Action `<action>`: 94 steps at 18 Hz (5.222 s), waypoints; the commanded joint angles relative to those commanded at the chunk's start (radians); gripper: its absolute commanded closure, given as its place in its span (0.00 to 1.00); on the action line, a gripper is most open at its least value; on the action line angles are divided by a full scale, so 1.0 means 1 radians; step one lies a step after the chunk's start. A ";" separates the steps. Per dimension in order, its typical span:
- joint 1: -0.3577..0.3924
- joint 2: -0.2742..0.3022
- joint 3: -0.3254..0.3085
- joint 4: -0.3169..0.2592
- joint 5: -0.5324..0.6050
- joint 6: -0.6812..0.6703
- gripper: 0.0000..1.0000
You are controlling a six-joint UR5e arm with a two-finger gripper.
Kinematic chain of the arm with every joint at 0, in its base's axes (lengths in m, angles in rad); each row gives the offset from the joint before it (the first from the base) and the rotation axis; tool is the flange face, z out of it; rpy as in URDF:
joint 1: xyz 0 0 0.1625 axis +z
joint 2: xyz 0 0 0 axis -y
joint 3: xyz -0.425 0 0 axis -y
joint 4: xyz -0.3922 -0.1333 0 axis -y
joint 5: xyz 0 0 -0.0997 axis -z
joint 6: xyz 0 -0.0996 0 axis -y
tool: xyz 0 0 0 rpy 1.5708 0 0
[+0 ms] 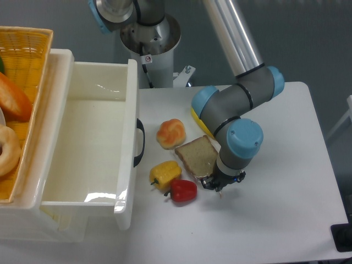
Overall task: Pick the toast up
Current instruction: 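Lift the gripped toast slice up off the table, then carry the toast over the open white drawer, then lower the toast into the drawer and open the gripper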
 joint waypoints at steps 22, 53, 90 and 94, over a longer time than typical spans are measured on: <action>-0.020 0.236 0.146 -0.347 -0.066 0.025 1.00; -0.055 0.638 0.107 -0.442 -0.345 -0.190 1.00; -0.235 0.597 0.048 -0.361 -0.383 -0.296 1.00; -0.235 0.555 0.034 -0.353 -0.380 -0.291 1.00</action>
